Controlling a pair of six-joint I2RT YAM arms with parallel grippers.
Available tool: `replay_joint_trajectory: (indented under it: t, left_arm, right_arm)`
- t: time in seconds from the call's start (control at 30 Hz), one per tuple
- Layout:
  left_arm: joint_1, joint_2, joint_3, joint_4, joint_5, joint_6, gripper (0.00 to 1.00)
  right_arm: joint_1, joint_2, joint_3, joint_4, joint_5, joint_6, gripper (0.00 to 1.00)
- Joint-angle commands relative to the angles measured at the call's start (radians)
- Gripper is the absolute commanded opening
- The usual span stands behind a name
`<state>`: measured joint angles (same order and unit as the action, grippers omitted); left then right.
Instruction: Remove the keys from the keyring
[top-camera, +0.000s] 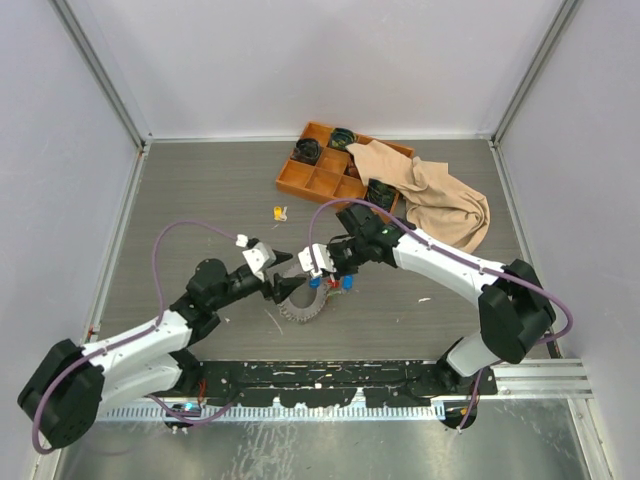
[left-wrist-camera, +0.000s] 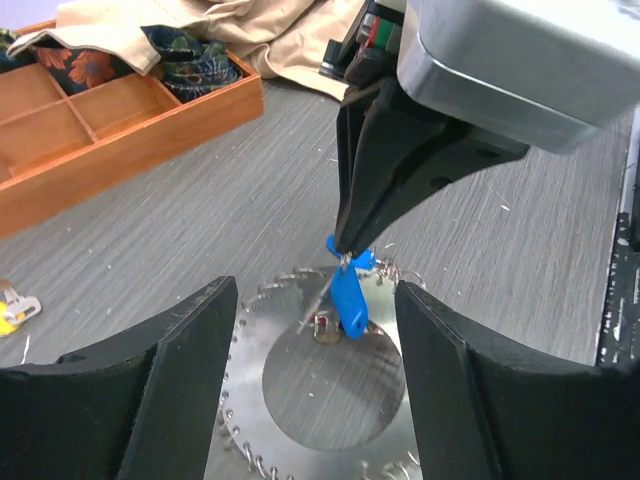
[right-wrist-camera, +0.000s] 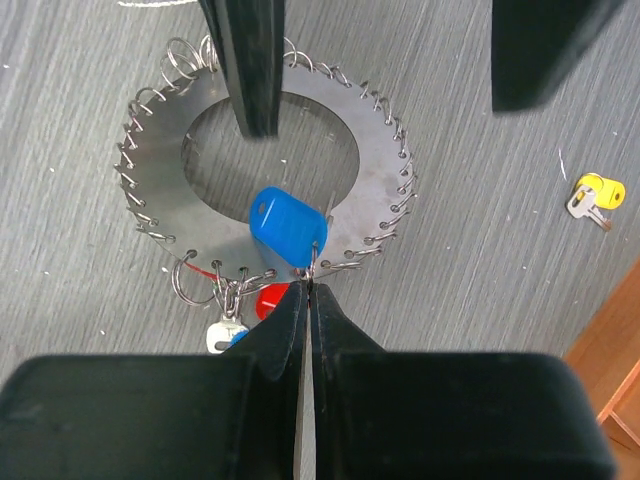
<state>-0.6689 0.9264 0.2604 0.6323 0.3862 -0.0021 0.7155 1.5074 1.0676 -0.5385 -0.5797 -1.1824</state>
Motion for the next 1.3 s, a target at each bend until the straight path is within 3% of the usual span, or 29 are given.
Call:
replay_joint_trajectory:
  t: [0.0,0.27,0.63,0.93,1.27]
  left_arm:
    - [-0.017,0.106,0.074,0.137,0.028,0.120,0.66]
    - [-0.018,0.269,0.155,0.130,0.171,0.213,0.64]
    - [-0.018,0.361,0.200,0.046,0.291,0.205,0.48]
    - [-0.017,0.422,0.198,0.074,0.179,0.210,0.47]
    - [-0.014,0.402,0.151,0.167,0.215,0.188,0.49]
  right_arm:
    - [-0.013,-0.036,0.029,0.018,-0.087,0.023,0.01]
    - [-0.020,-0.029,0.042,-0.003,-0.098,0.020,0.01]
    - [-0.026,-0.021,0.053,-0.024,-0.113,0.008,0.01]
    - [-0.025,-0.021,0.057,-0.034,-0.128,0.002,0.01]
    - [-0.038,-0.025,0.063,-0.041,-0.173,0.011,0.01]
